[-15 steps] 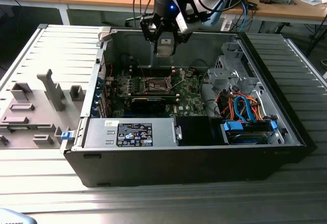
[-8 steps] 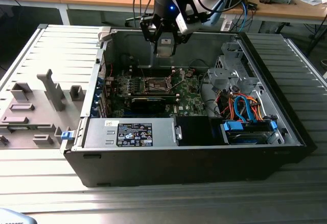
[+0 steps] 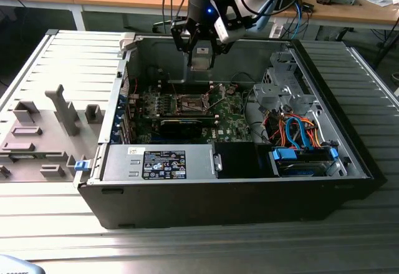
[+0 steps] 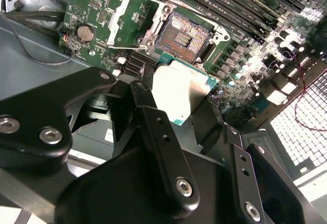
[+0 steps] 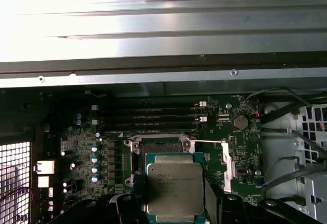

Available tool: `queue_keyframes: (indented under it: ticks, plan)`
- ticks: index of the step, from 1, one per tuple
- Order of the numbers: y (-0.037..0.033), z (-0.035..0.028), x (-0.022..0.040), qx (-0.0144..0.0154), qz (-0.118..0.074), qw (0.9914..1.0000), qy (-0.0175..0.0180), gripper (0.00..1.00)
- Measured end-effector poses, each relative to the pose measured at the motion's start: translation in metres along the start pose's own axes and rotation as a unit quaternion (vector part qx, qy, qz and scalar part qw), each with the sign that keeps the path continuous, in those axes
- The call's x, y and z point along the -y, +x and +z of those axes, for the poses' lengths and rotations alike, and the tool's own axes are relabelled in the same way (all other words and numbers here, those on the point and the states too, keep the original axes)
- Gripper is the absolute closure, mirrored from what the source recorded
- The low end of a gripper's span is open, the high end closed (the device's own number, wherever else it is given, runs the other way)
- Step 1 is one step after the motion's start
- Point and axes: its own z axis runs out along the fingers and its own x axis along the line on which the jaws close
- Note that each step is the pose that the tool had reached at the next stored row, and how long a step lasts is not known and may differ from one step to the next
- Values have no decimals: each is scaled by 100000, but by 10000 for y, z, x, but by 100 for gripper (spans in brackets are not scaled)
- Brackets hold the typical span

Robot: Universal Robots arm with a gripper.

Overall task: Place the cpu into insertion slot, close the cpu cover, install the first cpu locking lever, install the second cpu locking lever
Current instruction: 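Place the cpu into insertion slot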

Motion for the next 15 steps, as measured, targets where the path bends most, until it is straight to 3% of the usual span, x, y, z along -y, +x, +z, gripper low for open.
queue_keyframes:
  ticks: [15]
  plan:
    - [-1, 34, 3, 2, -1, 100000, 2, 46]
